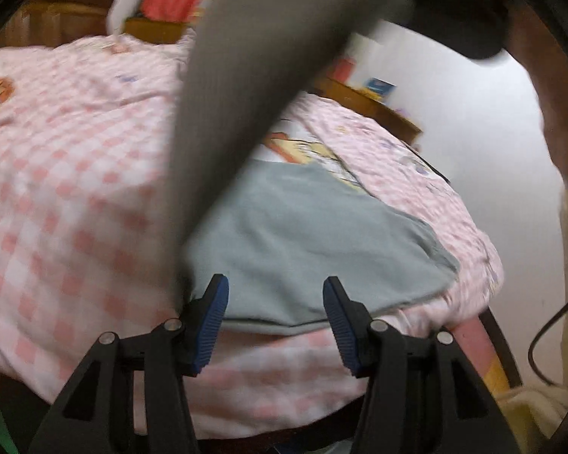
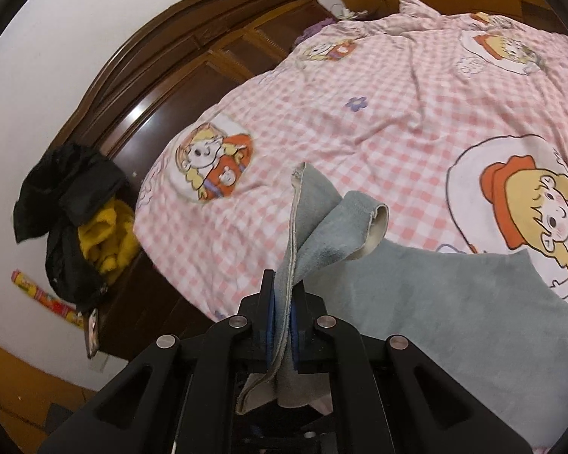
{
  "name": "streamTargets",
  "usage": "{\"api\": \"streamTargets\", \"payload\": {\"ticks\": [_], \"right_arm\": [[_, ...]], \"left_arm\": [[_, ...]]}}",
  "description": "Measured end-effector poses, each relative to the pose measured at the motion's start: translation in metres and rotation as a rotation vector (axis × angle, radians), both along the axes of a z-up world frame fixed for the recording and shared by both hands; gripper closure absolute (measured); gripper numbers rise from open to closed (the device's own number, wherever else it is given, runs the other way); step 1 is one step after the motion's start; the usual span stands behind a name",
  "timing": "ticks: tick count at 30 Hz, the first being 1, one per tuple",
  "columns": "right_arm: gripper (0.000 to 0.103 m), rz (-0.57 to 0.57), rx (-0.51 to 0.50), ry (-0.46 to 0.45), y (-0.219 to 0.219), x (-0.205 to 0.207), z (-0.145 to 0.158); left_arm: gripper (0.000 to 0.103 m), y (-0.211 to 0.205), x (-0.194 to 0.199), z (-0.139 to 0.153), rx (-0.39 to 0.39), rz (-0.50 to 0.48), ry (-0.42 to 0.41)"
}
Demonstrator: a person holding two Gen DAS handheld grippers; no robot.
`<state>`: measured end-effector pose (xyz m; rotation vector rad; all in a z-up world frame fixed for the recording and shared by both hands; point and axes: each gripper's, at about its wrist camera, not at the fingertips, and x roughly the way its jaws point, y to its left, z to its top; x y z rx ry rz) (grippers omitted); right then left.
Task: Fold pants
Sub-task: 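Lift the folded edge with the right gripper and fold it over the stack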
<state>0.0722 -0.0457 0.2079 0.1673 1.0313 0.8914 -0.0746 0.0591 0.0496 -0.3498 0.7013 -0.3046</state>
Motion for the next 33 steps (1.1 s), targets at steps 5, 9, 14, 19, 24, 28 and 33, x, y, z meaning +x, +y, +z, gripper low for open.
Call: {"api": "streamTargets", "payload": {"ticks": [5,9,14,19,24,28,33], "right_arm": [[0.096,-0.018,0.021,-0.008,-0.012,0.003,0.011],[0.096,-0.031,0.031,-0.054,-0.025,0.0,0.033],[0.096,-0.078,0.02,-0.099,-0.052,0.001,0.054],[0.096,-0.125,0.017,-0.111,-0.08,0.008,0.067],[0.096,-0.182,0.018,-0.141,-0.129,0.008,0.078],[0.096,-0.255,-0.001,-0.142,-0.183,0.012,0.069],[0.096,-0.367,-0.04,-0.08,-0.258,0.02,0.019]], "left_arm": [[0.049,0.011,-0.011,0.005,-0.013,0.009,0.006],[0.048,-0.006,-0.022,0.022,-0.041,-0.073,-0.012],[0.048,-0.038,-0.026,0.034,-0.026,-0.175,-0.058],[0.048,-0.069,-0.003,0.034,-0.127,-0.256,-0.032],[0.048,-0.125,0.024,0.031,-0.01,-0.311,-0.035],[0.048,-0.139,0.03,0.006,0.147,-0.241,0.021],[0.056,-0.13,0.027,-0.009,0.244,-0.176,0.053]]}}
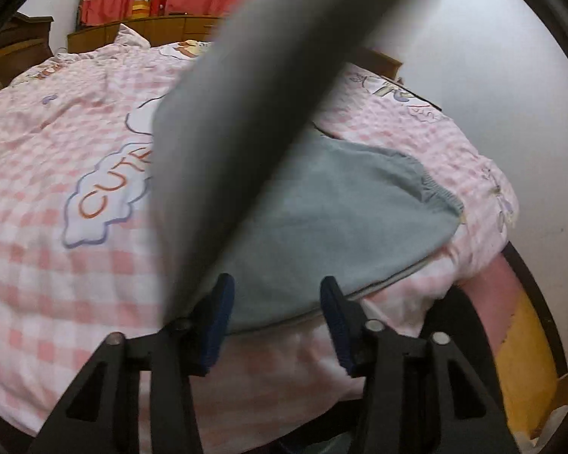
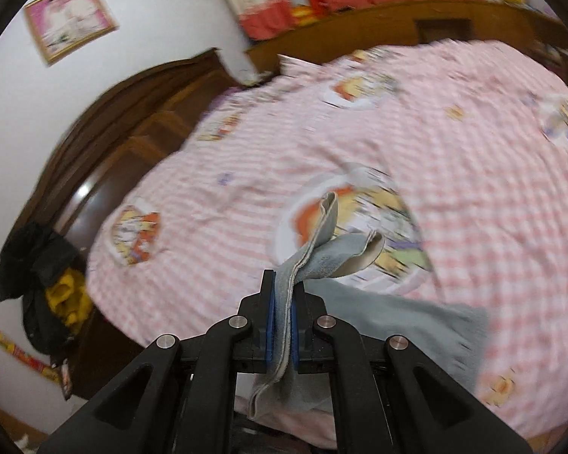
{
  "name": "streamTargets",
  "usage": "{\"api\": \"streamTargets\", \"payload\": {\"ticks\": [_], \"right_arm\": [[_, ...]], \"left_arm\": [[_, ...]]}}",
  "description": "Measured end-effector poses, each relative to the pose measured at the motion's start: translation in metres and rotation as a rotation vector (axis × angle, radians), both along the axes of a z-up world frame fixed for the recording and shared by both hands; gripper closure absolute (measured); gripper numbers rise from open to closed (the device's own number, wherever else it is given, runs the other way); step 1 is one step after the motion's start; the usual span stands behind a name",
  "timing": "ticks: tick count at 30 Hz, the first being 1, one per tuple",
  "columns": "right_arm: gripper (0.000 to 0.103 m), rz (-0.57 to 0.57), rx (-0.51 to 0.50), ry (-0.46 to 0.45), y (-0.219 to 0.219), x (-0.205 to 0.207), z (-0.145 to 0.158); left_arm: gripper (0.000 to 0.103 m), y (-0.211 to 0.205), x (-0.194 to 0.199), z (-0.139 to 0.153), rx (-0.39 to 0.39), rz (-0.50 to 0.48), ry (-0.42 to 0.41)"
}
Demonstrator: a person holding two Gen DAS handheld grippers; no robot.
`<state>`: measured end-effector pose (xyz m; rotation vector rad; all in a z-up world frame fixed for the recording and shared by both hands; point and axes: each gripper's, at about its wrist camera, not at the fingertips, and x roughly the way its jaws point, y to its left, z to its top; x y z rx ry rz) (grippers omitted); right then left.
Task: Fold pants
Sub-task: 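Lift the folded edge with the right gripper and fold it over the stack, then open the right gripper and release the folded pants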
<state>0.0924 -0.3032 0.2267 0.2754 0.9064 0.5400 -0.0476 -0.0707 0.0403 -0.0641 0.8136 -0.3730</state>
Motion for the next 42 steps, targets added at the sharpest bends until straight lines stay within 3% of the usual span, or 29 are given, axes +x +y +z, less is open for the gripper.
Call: {"api": "streamTargets", "payload": {"ticks": [8,16,20,26,30,34,37,42], "right_arm": [[0.096,-0.164,0.033,0.181,-0.096,0.011,-0.118],[0.096,-0.218,0.018,0.287,-0.112,0.015,-0.196],[0.096,-0.228,-0.012,0.265,-0.109,0.012,-0.192],[0.096,-0.214,-0.097,0.146,-0.099,-0.003,-0.152],[0.09,-0.238,-0.186,0.208,-0.095,0.005,-0.169],[0.088,-0.293,-0.128,0.234,-0.111,-0.001,-0.173],[0.086,-0.346,-0.166,0.168,-0.115,-0.018,-0.153],[0.086,-0.228,-0.16,0.07,-0.091,-0.04,-0.131]], "left_arm": [[0.057,-0.014,-0.005,-0.011,0.073,-0.025,0.041],[0.057,-0.021,-0.01,-0.013,0.113,-0.055,0.07],[0.057,-0.011,-0.014,-0.008,0.076,-0.061,0.098],[0.056,0.008,-0.02,0.008,0.009,-0.043,0.113],[0.052,0.019,-0.024,0.02,-0.01,-0.016,0.086],[0.052,0.027,-0.02,0.029,-0.017,0.013,0.067],[0.052,0.027,-0.012,0.035,-0.008,0.01,0.05],[0.052,0.011,0.016,0.044,-0.018,-0.028,0.014]]}}
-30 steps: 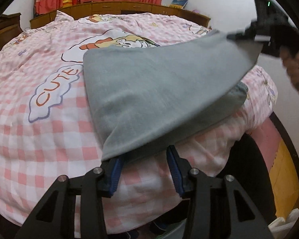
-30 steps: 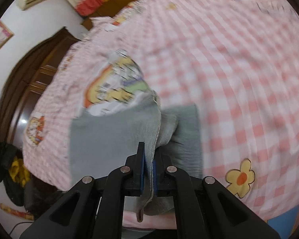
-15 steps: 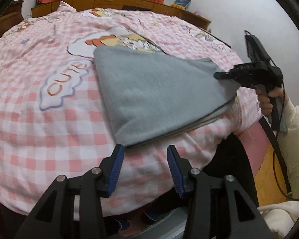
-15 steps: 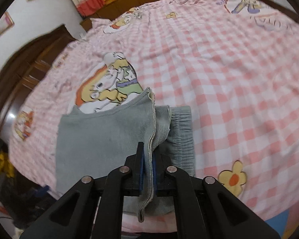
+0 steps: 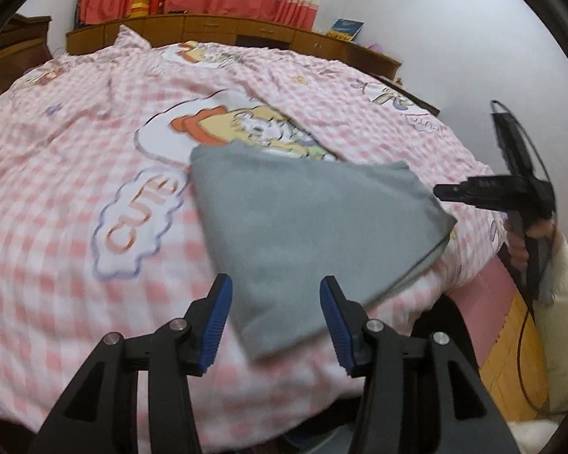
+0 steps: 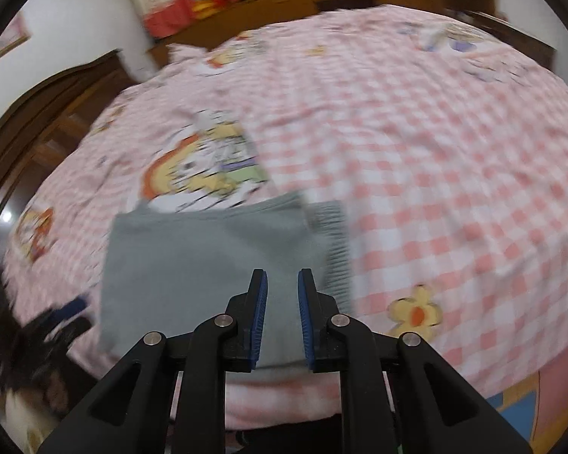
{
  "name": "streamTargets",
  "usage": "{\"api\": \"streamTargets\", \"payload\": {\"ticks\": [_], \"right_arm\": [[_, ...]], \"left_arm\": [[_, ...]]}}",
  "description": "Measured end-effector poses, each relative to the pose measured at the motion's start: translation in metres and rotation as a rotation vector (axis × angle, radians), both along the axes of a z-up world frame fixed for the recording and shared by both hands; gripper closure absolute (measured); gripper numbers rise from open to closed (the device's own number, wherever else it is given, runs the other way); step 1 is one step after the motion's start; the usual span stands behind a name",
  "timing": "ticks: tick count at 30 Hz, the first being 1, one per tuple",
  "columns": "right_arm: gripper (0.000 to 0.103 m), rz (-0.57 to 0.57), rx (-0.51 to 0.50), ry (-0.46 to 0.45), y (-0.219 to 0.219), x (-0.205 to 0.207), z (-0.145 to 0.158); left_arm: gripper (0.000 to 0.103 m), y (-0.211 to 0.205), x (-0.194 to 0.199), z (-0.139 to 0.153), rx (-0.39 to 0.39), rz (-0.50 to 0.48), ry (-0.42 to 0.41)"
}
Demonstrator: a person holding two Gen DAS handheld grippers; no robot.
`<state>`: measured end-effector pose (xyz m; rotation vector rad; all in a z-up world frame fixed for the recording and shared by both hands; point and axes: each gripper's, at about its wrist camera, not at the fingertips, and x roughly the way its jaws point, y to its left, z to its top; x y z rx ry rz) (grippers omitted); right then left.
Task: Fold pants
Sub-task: 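Open the right gripper and release the folded pants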
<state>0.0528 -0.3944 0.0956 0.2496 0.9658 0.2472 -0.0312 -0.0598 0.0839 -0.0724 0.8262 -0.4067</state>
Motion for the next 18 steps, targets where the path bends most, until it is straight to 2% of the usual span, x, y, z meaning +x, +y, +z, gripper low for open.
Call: {"api": "streamTargets", "payload": {"ticks": [3,5,6,8,11,13,18], "right_arm": [[0.086,0.067,-0.015,0.036,0.016,-0.001,-0.016],[0.086,0.062,-0.077,0.076,0.02,0.004,-0.035],[0.092,0.04,-0.103,0.114,0.016,0.007,-0.05],[0.097,0.02,-0.053,0.153,0.004,0.013,-0.068],[0.096,0.003,-0.003,0.152,-0.004,0.011,-0.06],[0.095,0.004,-0.008,0.114,-0.001,0.011,-0.044],[0.094,0.015,-0.018,0.014,0.007,0.029,-0.019]], "left_arm": [[0.052,-0.011,0.017,-0.003,-0.01,-0.015,-0.001],[0.052,-0.018,0.029,-0.009,-0.017,-0.023,0.017],[0.053,-0.02,0.035,-0.014,-0.02,-0.03,0.028],[0.053,-0.023,0.043,-0.023,-0.012,-0.029,0.053],[0.056,-0.023,0.049,-0.042,0.016,-0.018,0.105],[0.062,-0.021,0.05,-0.048,0.024,-0.014,0.114],[0.061,-0.019,0.058,-0.032,0.002,-0.034,0.102]]}}
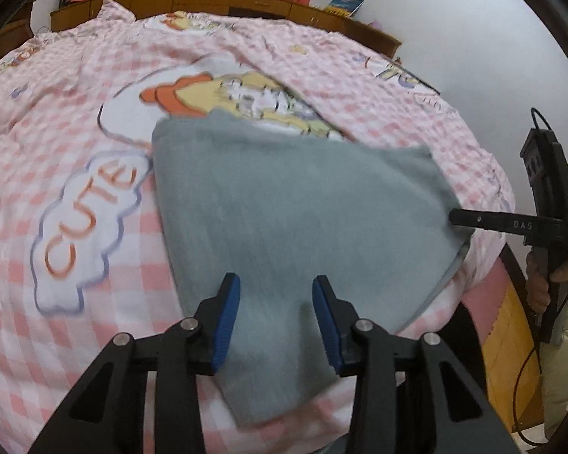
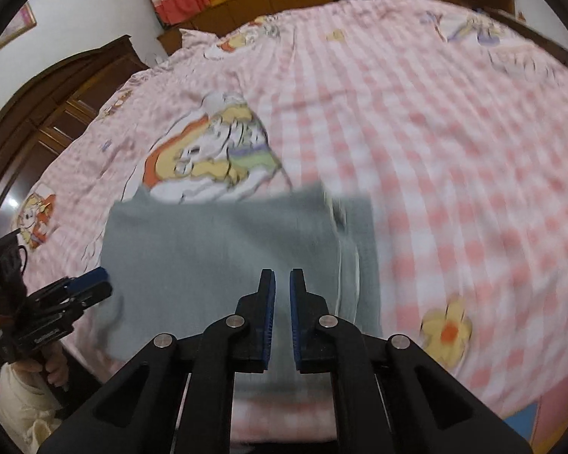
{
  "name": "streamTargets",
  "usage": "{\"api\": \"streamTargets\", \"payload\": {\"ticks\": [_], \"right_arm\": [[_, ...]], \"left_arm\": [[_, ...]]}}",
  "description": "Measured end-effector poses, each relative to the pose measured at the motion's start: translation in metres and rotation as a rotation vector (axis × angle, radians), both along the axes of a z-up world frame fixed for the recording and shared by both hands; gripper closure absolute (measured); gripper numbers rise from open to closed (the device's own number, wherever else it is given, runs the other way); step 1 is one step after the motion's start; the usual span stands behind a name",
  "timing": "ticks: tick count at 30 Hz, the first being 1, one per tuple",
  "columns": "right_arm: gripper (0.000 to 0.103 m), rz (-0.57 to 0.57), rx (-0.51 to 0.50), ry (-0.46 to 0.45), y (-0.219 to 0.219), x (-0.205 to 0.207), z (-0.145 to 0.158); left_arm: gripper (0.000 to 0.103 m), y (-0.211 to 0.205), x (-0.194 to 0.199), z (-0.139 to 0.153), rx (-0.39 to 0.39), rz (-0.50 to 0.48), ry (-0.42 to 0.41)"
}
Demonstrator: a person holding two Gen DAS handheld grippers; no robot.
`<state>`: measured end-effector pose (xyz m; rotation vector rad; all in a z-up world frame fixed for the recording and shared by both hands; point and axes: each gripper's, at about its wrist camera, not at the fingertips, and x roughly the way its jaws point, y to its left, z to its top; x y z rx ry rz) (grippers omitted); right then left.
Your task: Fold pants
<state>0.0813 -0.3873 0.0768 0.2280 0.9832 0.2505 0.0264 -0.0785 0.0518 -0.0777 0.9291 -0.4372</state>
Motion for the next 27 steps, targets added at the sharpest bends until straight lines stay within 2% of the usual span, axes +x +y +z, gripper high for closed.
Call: {"api": "streamTargets", "payload": {"ticks": [1,3,5,11,15,16,18,21,24,25,26,27], "right_arm": [[0.092,-0.017,-0.006,-0.011,-0.002,0.007,0.002],[0.071,-0.049,0.004,-0.019,-0.009,0.019,0.003],[0.065,-0.037,0.024,-0.003,-0.015,0.032,-0.001],[0.065,0.014,0.043,0.033,-0.021,0.058,-0.025],[0.066,0.075,0.04,0.007,-0.01,0.059,-0.03],[0.069,0.098,0.036,-0.007,-0.006,0.056,-0.028],[0.091,0.137,0.011,-0.034,0.003,0.048,-0.023],[0.091,0.184,-0.057,-0.125,0.018,0.031,-0.005],[0.091,0.152,-0.158,-0.219,0.022,0.02,0.01],[0.091,0.112,-0.221,-0.241,0.022,0.021,0.012],[0.09,0.031,-0.332,-0.256,0.019,0.024,0.009],[0.09,-0.017,-0.386,-0.24,0.015,0.029,0.006]], "left_arm": [[0.061,0.001,0.003,0.003,0.001,0.004,-0.009],[0.061,0.001,0.015,0.009,-0.002,0.016,-0.026],[0.061,0.003,0.027,0.013,-0.011,0.038,-0.024],[0.061,0.006,0.051,0.011,-0.01,0.051,-0.014],[0.061,0.005,0.058,0.008,-0.009,0.056,-0.01],[0.061,0.004,0.059,0.006,-0.005,0.057,-0.009],[0.061,0.003,0.06,0.003,0.0,0.06,-0.006],[0.061,0.002,0.059,0.002,0.007,0.062,-0.012],[0.061,0.001,0.059,0.001,0.013,0.057,-0.015],[0.061,0.001,0.059,0.001,0.013,0.056,-0.015],[0.061,0.001,0.059,0.001,0.011,0.056,-0.016],[0.061,0.001,0.059,0.001,0.011,0.057,-0.016]]}}
